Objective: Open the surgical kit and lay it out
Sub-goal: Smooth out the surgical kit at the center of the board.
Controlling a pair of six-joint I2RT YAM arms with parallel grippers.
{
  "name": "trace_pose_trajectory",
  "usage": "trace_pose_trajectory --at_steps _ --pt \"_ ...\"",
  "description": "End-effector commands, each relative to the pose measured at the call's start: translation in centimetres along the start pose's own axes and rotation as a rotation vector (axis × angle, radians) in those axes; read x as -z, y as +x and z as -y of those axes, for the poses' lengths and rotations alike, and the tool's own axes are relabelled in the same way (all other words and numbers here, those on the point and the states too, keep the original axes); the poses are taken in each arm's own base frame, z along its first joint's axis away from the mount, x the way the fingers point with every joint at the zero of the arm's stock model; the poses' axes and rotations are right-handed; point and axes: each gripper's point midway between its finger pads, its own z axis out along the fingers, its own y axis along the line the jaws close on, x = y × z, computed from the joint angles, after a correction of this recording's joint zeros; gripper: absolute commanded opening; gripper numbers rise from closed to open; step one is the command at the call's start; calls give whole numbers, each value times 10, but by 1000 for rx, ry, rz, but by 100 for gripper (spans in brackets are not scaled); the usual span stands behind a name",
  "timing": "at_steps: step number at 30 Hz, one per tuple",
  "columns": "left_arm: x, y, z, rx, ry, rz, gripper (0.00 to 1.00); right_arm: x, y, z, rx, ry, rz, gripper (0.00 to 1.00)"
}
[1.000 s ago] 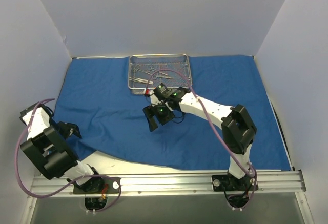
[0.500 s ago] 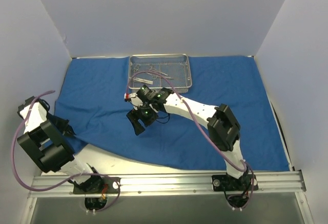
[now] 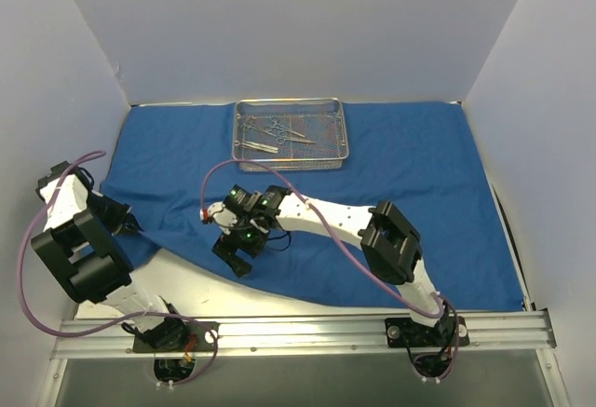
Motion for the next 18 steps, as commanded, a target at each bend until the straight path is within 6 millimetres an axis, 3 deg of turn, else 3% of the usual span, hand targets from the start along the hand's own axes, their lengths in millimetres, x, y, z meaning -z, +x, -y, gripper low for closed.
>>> trace_pose_trajectory --at_steps 1,6,11,18 --pt "5 -26 32 -36 83 79 17 3 -3 2 77 112 18 83" --pt "4 -24 40 -38 92 61 17 -7 -10 4 127 237 54 87" --pt "8 -23 40 -36 88 63 18 -21 -18 3 141 266 58 80" --pt "4 -19 39 -29 86 50 21 -48 -1 14 150 315 -4 70"
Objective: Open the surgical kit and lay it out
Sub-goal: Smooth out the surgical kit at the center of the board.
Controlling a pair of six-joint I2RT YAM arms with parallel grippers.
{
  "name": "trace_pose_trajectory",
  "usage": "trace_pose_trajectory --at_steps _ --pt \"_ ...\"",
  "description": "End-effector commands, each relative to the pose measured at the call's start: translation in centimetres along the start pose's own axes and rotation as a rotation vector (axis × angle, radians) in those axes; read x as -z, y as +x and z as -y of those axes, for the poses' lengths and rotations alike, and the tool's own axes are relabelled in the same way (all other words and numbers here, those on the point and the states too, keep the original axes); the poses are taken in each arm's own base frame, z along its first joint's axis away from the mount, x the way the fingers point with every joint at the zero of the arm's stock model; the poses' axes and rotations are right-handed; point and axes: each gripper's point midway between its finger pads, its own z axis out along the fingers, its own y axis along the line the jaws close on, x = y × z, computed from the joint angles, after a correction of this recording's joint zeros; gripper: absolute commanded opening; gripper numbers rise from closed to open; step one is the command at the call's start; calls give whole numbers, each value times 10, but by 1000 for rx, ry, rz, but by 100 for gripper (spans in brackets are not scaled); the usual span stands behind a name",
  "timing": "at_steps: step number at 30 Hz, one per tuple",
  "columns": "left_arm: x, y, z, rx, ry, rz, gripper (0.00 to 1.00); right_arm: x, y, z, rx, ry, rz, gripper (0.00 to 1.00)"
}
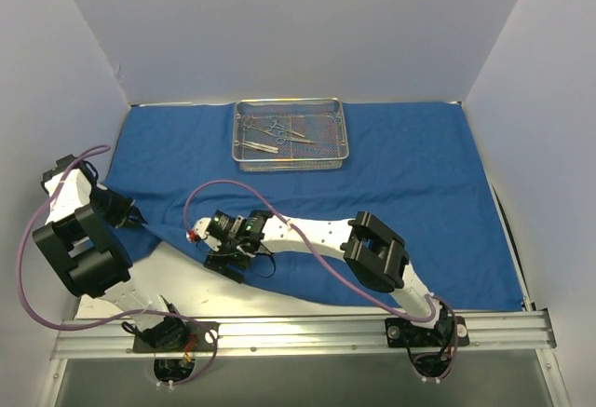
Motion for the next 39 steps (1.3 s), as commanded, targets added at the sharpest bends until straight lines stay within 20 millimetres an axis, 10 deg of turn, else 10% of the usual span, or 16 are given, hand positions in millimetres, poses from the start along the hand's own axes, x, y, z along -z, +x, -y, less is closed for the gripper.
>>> trace_pose_trajectory --at_steps 1,10,14,21,27,39 --pt "8 -14 13 -7 45 56 21 -10 8 5 14 51 -26 68" --pt "11 -18 17 -3 52 63 23 -9 20 -8 20 8 -43 42" --pt "12 -20 18 -4 49 62 23 1 20 -15 34 -29 -28 65" --pt "7 -20 22 -1 61 47 24 -7 28 -12 7 -22 -56 63" --pt "11 -20 26 -24 52 72 24 -3 20 20 -73 140 -19 7" --pt "4 -48 59 -182 -96 131 28 49 -18 152 -353 188 137 5"
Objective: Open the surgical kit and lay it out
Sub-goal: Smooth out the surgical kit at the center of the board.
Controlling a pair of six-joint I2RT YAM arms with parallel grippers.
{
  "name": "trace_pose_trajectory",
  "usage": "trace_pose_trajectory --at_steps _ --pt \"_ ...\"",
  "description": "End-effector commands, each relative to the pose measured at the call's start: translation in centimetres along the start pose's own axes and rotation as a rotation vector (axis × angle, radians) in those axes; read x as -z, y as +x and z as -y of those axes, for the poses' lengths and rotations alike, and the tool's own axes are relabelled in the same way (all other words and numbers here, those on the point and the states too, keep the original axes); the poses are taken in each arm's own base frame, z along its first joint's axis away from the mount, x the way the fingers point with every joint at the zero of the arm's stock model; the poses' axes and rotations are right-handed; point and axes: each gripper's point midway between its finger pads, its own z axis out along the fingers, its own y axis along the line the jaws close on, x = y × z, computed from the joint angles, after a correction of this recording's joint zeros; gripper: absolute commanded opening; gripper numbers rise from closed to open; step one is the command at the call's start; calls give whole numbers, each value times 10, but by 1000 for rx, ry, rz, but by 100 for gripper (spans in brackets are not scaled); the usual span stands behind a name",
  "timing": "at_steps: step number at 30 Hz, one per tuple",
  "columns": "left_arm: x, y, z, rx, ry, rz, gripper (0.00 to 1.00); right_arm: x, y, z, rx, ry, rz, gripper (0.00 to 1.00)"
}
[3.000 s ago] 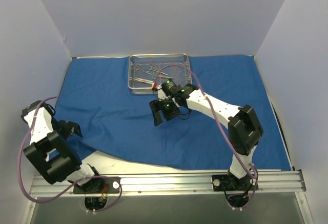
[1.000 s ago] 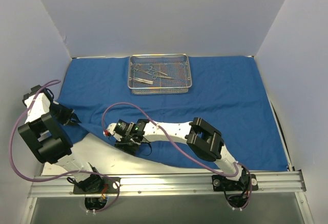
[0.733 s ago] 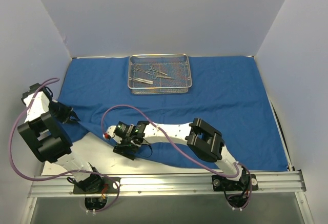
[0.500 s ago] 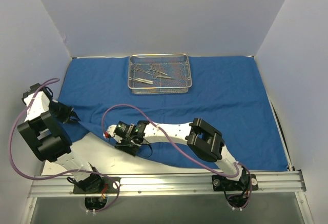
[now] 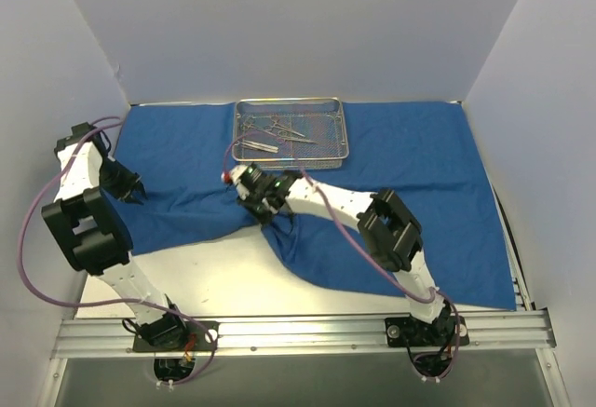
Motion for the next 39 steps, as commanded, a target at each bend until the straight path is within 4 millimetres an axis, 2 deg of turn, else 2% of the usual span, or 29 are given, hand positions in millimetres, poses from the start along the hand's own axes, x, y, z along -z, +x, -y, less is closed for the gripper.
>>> trace_pose_trajectory --at_steps 1,2,3,4,5,6,7,9,10,11,12,13,14,15,16,17,18,19,20,21,22,24,25,28,31,36,38,39 --pt "-4 -15 12 -61 -39 19 29 26 -36 33 -79 9 71 6" --pt "-13 -15 15 -68 -49 -4 29 22 -36 38 -95 5 64 7" --pt "-15 -17 19 -77 -52 0 30 20 -37 50 -119 6 62 7" --pt "-14 -21 29 -100 -44 20 33 21 -46 54 -131 -11 72 8" --pt "-21 -21 34 -112 -47 10 36 9 -37 57 -148 -23 32 9" --pt "-23 -22 38 -124 -47 13 39 7 -37 67 -172 -28 26 11" --pt "-23 -25 45 -132 -44 24 48 6 -42 69 -186 -37 34 14" --pt "-21 -24 56 -161 -36 39 57 4 -40 70 -190 -56 22 25" --pt "-15 -26 56 -164 -53 62 60 6 -42 70 -189 -63 29 34" --pt "-2 -25 60 -161 -41 89 67 9 -44 67 -188 -79 42 36" --pt "6 -25 56 -159 -57 118 71 10 -44 66 -195 -89 45 39" --pt "28 -26 51 -130 -68 180 76 11 -45 64 -196 -96 51 43" --pt "28 -17 38 -114 -98 169 86 13 -44 61 -198 -110 51 44" --pt "35 -13 33 -106 -95 180 86 13 -43 61 -204 -112 52 44" --pt "50 -9 27 -97 -89 218 86 12 -44 60 -206 -115 59 44" --pt "44 5 12 -89 -130 188 89 11 -43 59 -211 -120 54 44" --pt "46 11 3 -78 -146 188 97 10 -44 59 -211 -126 56 44" --pt "54 17 -6 -52 -153 207 97 10 -44 57 -214 -129 54 44" --pt "45 31 -23 -33 -199 169 97 9 -45 57 -219 -132 52 44" --pt "44 32 -40 20 -218 156 95 10 -48 57 -223 -134 59 44" --pt "45 36 -50 58 -223 147 94 10 -47 55 -226 -138 54 44" --pt "36 50 -71 117 -233 70 94 13 -49 54 -228 -143 58 44" --pt "35 46 -87 164 -242 62 94 14 -49 55 -233 -145 60 44" --pt "29 45 -112 220 -266 26 94 15 -46 53 -240 -159 52 43" --pt "19 35 -122 245 -258 5 94 20 -44 54 -247 -165 58 43" --pt "-1 23 -123 219 -248 -29 99 24 -45 54 -251 -177 66 42" --pt "-10 18 -118 169 -217 -11 80 25 -45 54 -249 -177 69 42" --pt "-13 16 -117 133 -217 -5 77 25 -46 54 -246 -176 74 42"
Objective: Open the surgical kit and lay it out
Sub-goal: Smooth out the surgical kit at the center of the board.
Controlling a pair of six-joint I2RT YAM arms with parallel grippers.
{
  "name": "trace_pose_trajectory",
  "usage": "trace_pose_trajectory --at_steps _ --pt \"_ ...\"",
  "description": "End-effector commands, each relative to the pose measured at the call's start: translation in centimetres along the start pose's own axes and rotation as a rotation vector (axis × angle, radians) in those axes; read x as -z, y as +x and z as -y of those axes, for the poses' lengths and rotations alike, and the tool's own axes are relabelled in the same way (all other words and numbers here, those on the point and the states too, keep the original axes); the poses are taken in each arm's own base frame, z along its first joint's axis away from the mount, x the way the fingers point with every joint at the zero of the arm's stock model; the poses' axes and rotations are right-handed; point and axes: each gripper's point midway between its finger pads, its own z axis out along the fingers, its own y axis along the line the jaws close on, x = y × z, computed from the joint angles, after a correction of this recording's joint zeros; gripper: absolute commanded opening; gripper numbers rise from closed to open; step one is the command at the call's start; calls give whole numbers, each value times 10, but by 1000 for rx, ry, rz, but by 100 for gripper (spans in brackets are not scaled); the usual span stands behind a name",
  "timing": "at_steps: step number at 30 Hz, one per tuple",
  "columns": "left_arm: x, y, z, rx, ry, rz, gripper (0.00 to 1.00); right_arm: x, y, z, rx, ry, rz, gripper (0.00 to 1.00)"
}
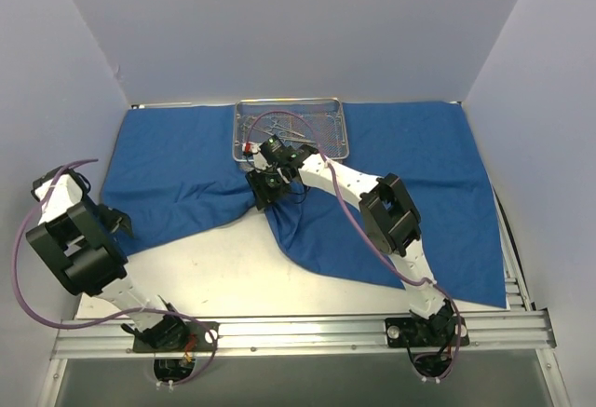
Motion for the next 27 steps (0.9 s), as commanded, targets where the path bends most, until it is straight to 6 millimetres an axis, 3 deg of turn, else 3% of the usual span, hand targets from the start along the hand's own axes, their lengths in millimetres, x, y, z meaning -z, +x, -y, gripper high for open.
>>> trace_pose_trajectory --at_steps 1,4,6,11,14,17,18,20,21,24,27 --pt "-5 -23 19 -103 54 91 75 30 -17 -11 14 -24 65 42" --pt "-10 -27 18 -189 -27 111 75 29 -15 -11 12 -24 61 42" --pt "-2 -31 20 -240 -62 157 76 28 -11 -11 14 -22 55 42" --pt "16 -31 35 -330 -108 302 95 31 -8 -15 17 -25 56 42" --pt "23 -31 43 -374 -137 367 94 36 -8 -19 30 -23 64 42" --pt "31 -33 56 -431 -90 446 94 41 -8 -21 39 -18 74 42" --pt "39 -34 69 -494 -10 492 94 46 -10 -24 46 -20 85 42" --pt "34 -23 75 -563 36 511 94 49 -10 -25 52 -17 92 42" --pt "44 -22 83 -593 102 555 94 54 -13 -26 54 -19 105 42" --pt "46 -19 86 -664 139 570 94 68 -15 -31 58 -22 128 42" --pt "36 -26 87 -762 95 556 100 80 -15 -34 61 -21 145 42"
